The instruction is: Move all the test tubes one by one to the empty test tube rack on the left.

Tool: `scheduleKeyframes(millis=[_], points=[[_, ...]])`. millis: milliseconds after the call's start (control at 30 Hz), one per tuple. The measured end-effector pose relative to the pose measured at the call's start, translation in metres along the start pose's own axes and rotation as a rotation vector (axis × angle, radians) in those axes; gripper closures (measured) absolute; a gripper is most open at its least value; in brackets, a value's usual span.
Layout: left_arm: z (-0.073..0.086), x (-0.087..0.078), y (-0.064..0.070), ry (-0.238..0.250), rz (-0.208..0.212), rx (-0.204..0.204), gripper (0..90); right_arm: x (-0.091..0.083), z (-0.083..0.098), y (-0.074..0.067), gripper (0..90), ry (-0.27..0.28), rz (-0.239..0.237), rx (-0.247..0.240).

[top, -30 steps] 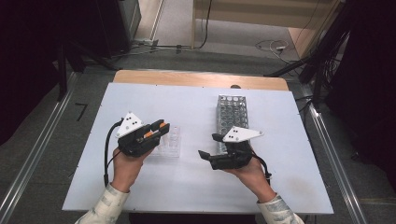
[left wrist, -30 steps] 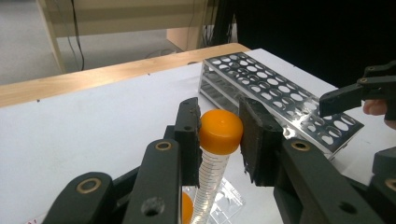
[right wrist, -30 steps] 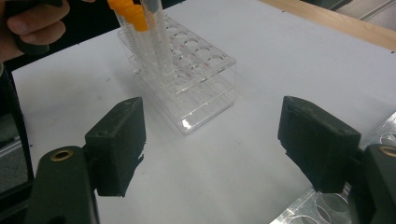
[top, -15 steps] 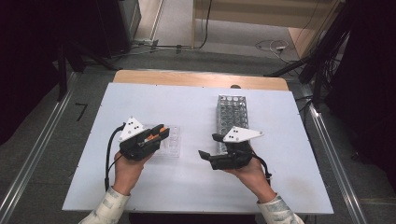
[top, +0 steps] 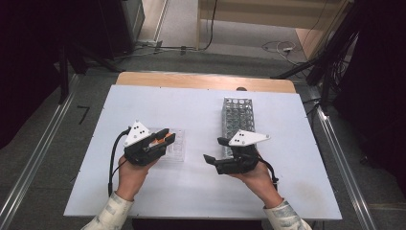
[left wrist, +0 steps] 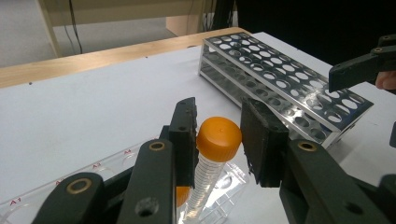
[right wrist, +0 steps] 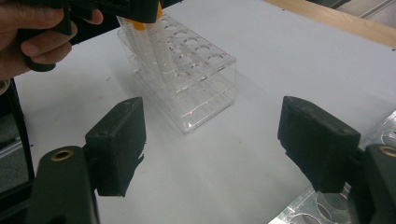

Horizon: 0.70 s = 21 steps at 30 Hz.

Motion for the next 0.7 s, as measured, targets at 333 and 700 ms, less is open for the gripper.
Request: scheduleKeyframes(millis=[333,700], points=[[-0.0026,-0.0045,-0.0005,0.015,-0.003,-0.004,59.5,-0.0011,-0.0004,0.0003,22.0,0.004,0.001,0.002],[-0.0049,-0.0095,0.0026,0.022,0.011,-0.026,44.8,-0.0019,0.0003,0.0032,22.0,0.003,0.007,0.009]])
Point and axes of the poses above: each handheld gripper's, and its own axes: x roughly forward along the jaws, z roughly out of its underside, y roughly to its right, the point moved 10 cm from there along x, roughly forward along the jaws, and after that the axes turned 12 degrees about -y, right-handed, at the moved point
